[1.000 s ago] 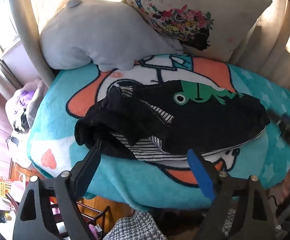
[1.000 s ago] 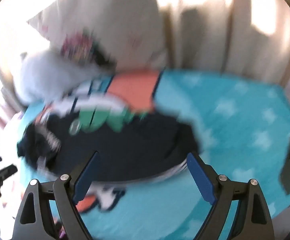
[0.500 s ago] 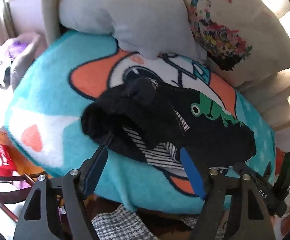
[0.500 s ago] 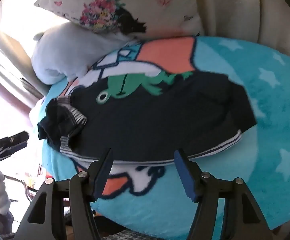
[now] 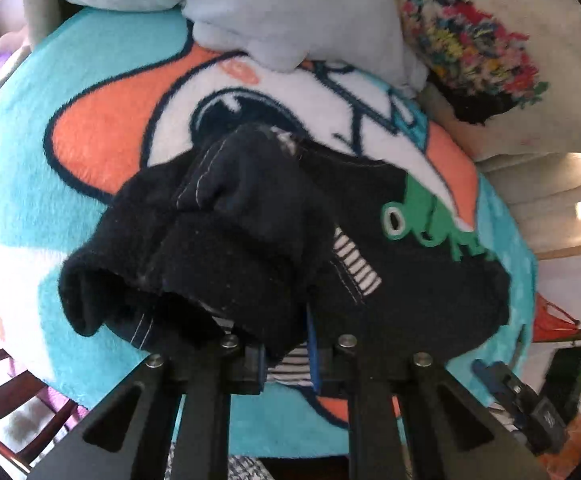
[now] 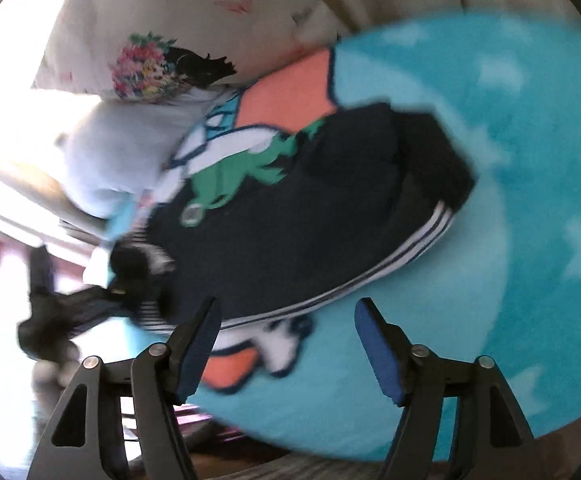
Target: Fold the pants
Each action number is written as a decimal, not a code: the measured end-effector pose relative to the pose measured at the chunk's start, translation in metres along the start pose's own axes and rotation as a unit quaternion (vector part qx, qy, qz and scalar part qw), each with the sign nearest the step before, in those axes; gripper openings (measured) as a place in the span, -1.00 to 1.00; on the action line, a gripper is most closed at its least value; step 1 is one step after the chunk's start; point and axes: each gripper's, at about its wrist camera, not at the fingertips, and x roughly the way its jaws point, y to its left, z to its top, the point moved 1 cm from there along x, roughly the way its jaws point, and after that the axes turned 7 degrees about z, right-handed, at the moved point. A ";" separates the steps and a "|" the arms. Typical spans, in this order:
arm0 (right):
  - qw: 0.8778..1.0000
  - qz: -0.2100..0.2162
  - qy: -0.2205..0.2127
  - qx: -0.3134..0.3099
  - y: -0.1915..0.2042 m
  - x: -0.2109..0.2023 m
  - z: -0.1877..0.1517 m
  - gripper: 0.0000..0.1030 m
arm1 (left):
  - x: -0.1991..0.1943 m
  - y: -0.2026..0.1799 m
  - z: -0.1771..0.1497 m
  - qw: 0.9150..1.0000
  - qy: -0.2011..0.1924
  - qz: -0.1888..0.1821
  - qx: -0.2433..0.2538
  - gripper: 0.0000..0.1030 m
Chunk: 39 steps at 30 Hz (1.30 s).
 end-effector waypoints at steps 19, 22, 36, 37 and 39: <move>0.911 0.324 0.199 0.157 0.074 0.168 -0.028 0.32 | -0.079 0.030 0.039 0.993 -0.032 -0.114 -0.011 -0.86; 0.910 0.312 0.188 0.198 0.066 0.188 -0.036 0.45 | -0.083 0.032 0.040 0.992 -0.031 -0.120 -0.006 -0.86; 0.933 0.225 0.006 0.280 0.020 0.147 -0.021 0.04 | -0.094 0.050 0.045 0.986 -0.017 -0.164 0.009 -0.86; 0.936 0.215 0.000 0.280 0.009 0.139 -0.017 -0.15 | -0.092 0.051 0.045 0.986 -0.015 -0.165 0.008 -0.86; 0.940 0.193 -0.008 0.281 0.003 0.134 -0.013 -0.47 | -0.087 0.050 0.045 0.986 -0.012 -0.165 0.008 -0.86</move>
